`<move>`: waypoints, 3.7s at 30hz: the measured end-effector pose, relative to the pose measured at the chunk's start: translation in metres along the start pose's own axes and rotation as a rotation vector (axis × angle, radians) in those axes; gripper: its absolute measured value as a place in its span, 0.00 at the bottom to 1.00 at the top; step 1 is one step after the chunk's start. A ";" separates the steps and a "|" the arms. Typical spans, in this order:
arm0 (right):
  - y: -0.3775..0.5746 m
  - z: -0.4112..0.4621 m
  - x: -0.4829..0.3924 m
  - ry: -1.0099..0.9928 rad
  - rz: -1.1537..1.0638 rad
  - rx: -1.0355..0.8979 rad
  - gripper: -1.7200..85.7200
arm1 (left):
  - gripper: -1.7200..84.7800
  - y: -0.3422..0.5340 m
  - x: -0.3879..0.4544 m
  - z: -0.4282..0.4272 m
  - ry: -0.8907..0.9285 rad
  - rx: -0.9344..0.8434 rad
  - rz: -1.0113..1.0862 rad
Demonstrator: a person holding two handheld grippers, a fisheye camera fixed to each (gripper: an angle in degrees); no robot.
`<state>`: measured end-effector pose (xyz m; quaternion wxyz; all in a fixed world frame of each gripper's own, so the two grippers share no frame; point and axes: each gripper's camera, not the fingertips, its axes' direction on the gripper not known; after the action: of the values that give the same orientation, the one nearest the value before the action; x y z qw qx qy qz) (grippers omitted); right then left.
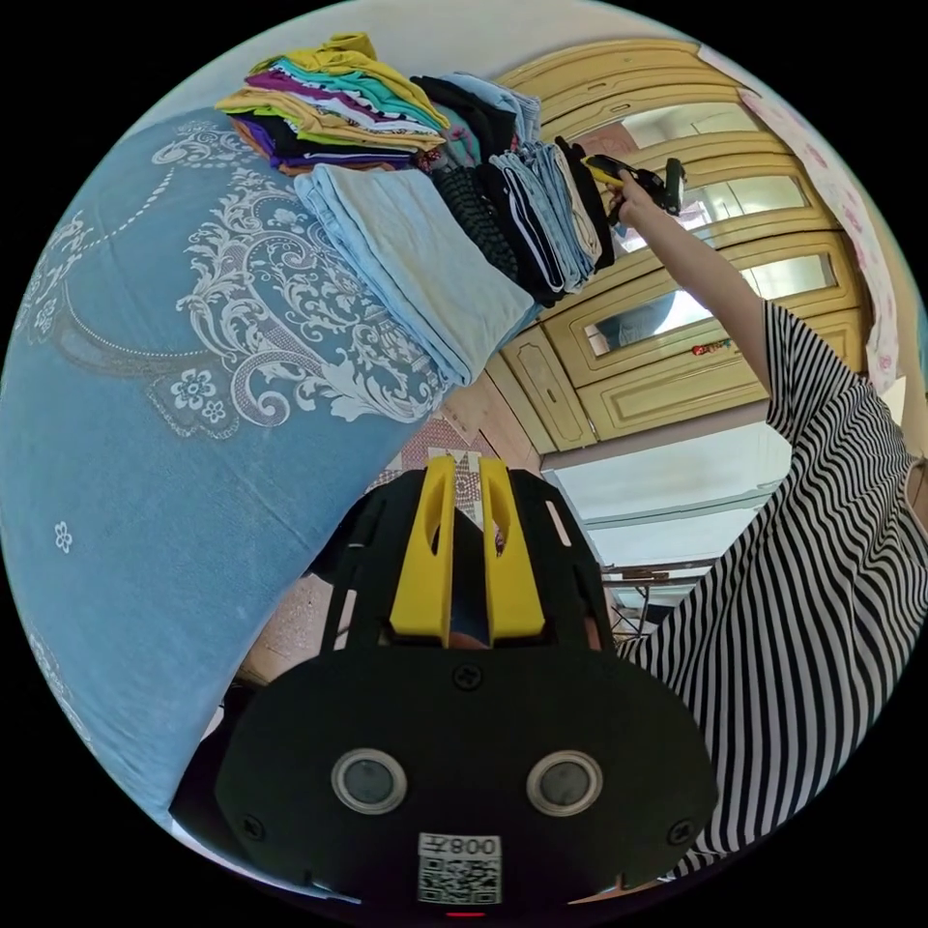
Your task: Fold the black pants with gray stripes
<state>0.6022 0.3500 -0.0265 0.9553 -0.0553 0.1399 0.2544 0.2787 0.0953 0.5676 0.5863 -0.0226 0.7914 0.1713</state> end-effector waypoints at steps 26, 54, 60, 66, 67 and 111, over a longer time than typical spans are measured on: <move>0.217 -0.247 0.021 -0.716 0.035 0.388 0.03 | 0.05 0.052 0.208 0.001 0.017 0.164 0.104; 0.411 -0.447 -0.259 -1.478 -0.540 0.406 0.03 | 0.15 0.244 0.511 -0.089 -0.194 0.576 0.187; 0.440 -0.443 -0.313 -1.551 -0.601 0.337 0.03 | 0.07 0.283 0.584 -0.076 -0.322 0.594 0.121; 0.455 -0.428 -0.351 -1.514 -0.641 0.301 0.03 | 0.03 0.327 0.633 -0.096 -0.355 0.690 -0.047; 0.456 -0.421 -0.355 -1.508 -0.639 0.293 0.03 | 0.02 0.338 0.643 -0.104 -0.372 0.717 -0.078; 0.279 -0.153 -0.451 -1.320 -0.393 0.113 0.04 | 0.02 0.326 1.013 -0.401 -1.042 0.918 -0.172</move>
<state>0.0511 0.3518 -0.0494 0.8703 0.1368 -0.4705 0.0492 -0.4833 0.4498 -0.1986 0.8511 0.2501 0.3951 -0.2389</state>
